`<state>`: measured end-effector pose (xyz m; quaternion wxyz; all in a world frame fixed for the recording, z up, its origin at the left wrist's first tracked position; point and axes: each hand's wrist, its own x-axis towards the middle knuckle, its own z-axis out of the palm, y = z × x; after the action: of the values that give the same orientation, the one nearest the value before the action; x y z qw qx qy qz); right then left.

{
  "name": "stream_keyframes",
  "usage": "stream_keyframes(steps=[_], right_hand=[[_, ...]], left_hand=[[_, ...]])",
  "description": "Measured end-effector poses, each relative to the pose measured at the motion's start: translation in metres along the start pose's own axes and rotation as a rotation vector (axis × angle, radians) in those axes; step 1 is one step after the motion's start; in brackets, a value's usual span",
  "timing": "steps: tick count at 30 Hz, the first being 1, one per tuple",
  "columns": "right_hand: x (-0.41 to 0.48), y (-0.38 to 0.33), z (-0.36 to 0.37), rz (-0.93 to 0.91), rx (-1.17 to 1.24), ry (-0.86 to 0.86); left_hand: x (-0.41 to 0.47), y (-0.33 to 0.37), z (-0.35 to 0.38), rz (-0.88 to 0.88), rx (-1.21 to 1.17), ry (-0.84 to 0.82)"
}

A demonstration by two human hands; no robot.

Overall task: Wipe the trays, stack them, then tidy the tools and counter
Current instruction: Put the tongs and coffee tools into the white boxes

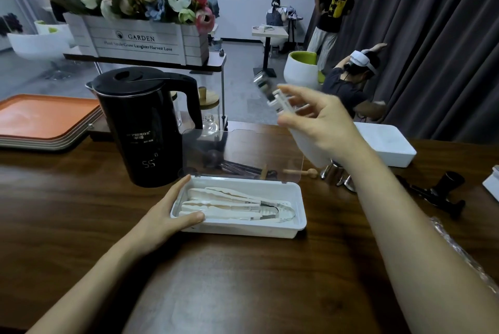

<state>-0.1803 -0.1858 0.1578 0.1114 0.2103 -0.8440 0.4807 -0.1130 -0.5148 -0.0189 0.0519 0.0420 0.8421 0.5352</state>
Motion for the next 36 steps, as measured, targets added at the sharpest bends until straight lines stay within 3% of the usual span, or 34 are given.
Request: stream_keyframes(steps=[6,10,20,26,36], right_hand=[[-0.026,0.013,0.087,0.087,-0.031,-0.252],[-0.037,0.04,0.125,0.155,-0.07,-0.33],[-0.048,0.064,0.132,0.134,-0.421,-0.518],[-0.064,0.071,0.123,0.177,-0.419,-0.477],[-0.084,0.072,0.111,0.073,-0.507,-0.203]], left_hand=[[0.001,-0.002,0.002,0.004,-0.028,-0.01],[0.0,-0.001,0.002,0.003,-0.067,-0.023],[-0.002,0.001,0.003,0.01,-0.044,0.017],[-0.002,0.001,0.002,0.011,-0.046,-0.001],[0.003,0.011,0.0,0.118,0.006,-0.02]])
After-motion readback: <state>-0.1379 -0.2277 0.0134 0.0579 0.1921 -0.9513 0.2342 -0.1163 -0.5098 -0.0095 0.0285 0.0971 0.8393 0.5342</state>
